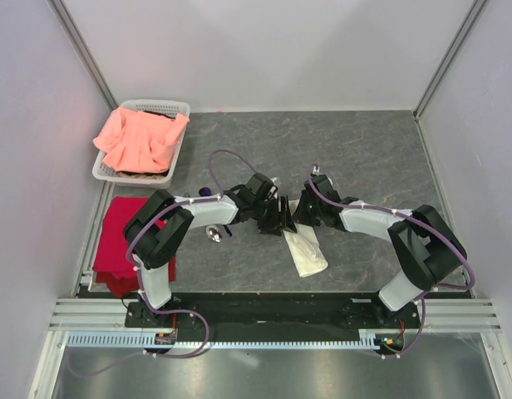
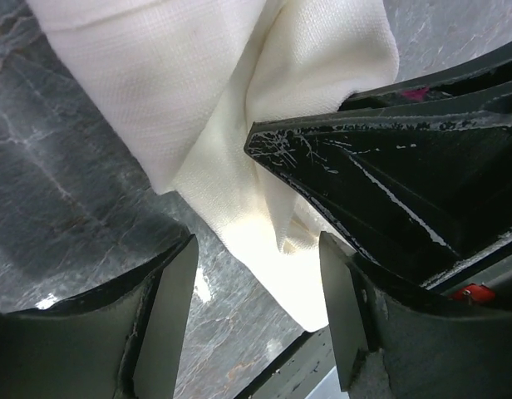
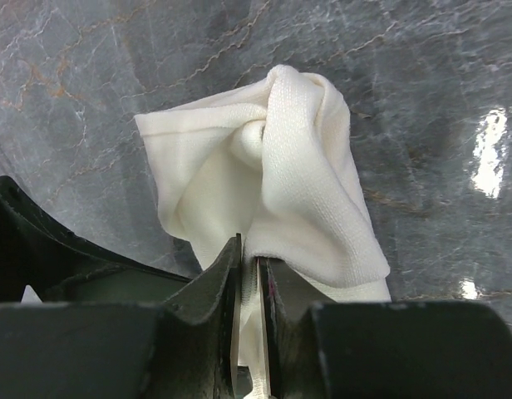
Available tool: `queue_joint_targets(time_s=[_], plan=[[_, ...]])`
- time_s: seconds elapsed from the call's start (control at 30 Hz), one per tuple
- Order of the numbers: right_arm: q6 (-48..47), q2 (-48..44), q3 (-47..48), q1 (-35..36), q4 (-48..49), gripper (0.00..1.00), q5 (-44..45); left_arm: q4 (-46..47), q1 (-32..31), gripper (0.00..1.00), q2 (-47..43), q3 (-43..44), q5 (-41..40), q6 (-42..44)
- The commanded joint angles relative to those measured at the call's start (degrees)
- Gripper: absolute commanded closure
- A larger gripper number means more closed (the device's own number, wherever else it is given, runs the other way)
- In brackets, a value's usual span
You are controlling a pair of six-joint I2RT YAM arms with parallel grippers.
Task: Fold the napkin into a case and place the utensils inside
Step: Fold the 2/3-rectangle-folded napkin at the center of the board.
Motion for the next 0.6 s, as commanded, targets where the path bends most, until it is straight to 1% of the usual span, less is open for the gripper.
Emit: queue_joint_targets(time_s=[0.0,0.07,0.17,0.27,0.3,0.4,0.43,0.5,0.53,0.57], plan=[[1.55,-1.48,-0.13,0.97,1.84,0.80,-1.19,3.83,-0.07,0.32,2.11,2.77,-0.95,-2.27],[1.90,-1.92,-0.04,0.97,1.84,0.80,-1.10,3.57,-0.15,0.37,2.99,2.94,-1.48,-2.36],[2.78,-2.10,0.31,0.97,1.14,0.80,-1.10,2.69,-0.07,0.39,4.13,2.77,-2.71,-2.97],[4.44,-2.01,0.23,0.97,1.40,0.80,-1.54,3.74,-0.07,0.42,4.84,1.80,-2.71,-3.59],[4.54,-2.10,0.23,1.06,1.40,0.77,-1.54,4.09,-0.07,0.43,5.01,1.37,-2.80,-3.68],[4.45,-2.71,-0.04,1.06,1.49,0.74,-1.28,4.10,-0.07,0.53,5.02,0.40,-2.62,-3.77],[3.93,-2.97,0.22,1.06,0.70,0.73,-1.10,5.58,-0.07,0.58,4.93,0.05,-2.71,-3.68],[1.21,-3.24,1.27,0.97,-0.70,0.67,-0.66,5.68,0.02,0.64,4.49,-0.83,-2.89,-3.16],[0.33,-3.33,2.67,0.97,-2.54,0.65,-0.57,5.68,-0.07,0.72,4.40,-1.18,-2.71,-2.89],[-1.68,-3.50,3.64,0.89,-3.69,0.62,-0.40,5.77,0.02,0.73,4.49,-1.45,-2.54,-2.80]])
